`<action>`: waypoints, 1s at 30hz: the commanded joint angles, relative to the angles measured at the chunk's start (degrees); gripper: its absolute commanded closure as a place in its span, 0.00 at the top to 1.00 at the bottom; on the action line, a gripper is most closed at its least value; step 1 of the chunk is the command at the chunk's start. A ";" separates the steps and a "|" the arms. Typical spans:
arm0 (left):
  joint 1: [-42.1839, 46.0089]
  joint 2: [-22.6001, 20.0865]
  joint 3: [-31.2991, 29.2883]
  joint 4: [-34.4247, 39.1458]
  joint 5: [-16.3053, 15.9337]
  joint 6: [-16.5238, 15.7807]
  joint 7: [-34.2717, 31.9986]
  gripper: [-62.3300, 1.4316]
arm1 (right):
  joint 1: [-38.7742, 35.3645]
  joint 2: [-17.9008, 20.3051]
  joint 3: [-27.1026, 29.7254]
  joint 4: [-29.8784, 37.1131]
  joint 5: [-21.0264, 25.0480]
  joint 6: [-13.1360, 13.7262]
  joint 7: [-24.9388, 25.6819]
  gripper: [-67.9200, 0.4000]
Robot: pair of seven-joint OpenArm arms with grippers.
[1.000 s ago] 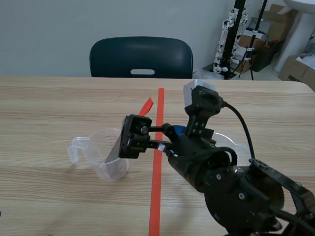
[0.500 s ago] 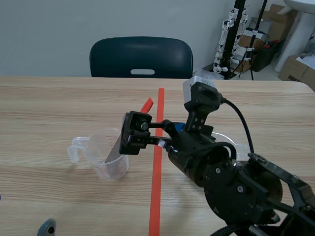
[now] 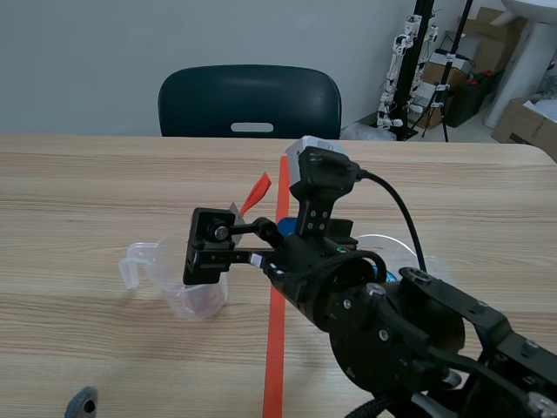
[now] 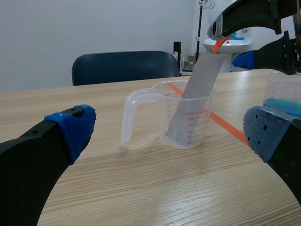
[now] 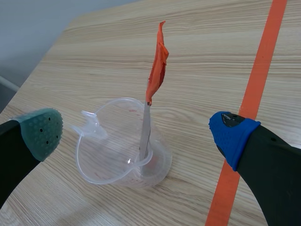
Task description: Do the redox reaction experiment. lift the metal plate out of the left beaker
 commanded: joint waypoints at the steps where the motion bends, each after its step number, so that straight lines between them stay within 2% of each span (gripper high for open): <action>1: -0.02 0.11 -0.31 0.42 -0.39 0.11 -2.62 1.00 | 1.97 -0.66 0.20 0.15 0.09 -0.50 1.01 1.00; 15: -0.02 0.11 -0.31 0.42 -0.39 0.11 -2.62 1.00 | 5.84 -2.86 -2.75 -6.12 0.70 -1.03 0.42 1.00; 25: -0.02 0.11 -0.31 0.42 -0.39 0.11 -2.62 1.00 | 5.95 -3.02 -2.73 -6.16 0.68 -1.03 1.22 1.00; 30: -0.02 0.11 -0.31 0.42 -0.39 0.11 -2.62 1.00 | 6.97 -3.02 -2.71 -6.16 0.26 -1.05 1.53 0.81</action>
